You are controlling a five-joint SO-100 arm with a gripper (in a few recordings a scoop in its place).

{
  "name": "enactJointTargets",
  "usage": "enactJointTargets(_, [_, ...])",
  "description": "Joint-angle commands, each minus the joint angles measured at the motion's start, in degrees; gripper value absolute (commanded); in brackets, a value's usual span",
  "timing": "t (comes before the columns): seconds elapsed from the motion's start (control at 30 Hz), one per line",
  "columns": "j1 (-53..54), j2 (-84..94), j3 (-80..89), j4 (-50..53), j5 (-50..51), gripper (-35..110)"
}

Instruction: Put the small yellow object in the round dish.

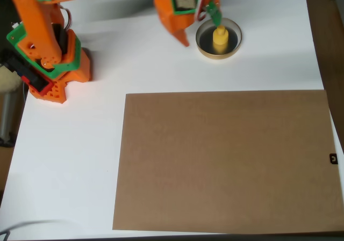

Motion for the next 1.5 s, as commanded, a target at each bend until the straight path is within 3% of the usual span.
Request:
enactJointTargets(0.0, [5.2, 13.7, 6.8, -1.2, -2.2, 25])
enactJointTargets(0.73, [44.6, 46.8, 38.9, -12.0, -10.3, 25])
enactJointTargets(1.03, [56.9, 48.9, 42.3, -21.0, 0.1, 24])
enactJointTargets(1.47, [61.8, 60.3, 58.0, -32.0, 15.9, 26])
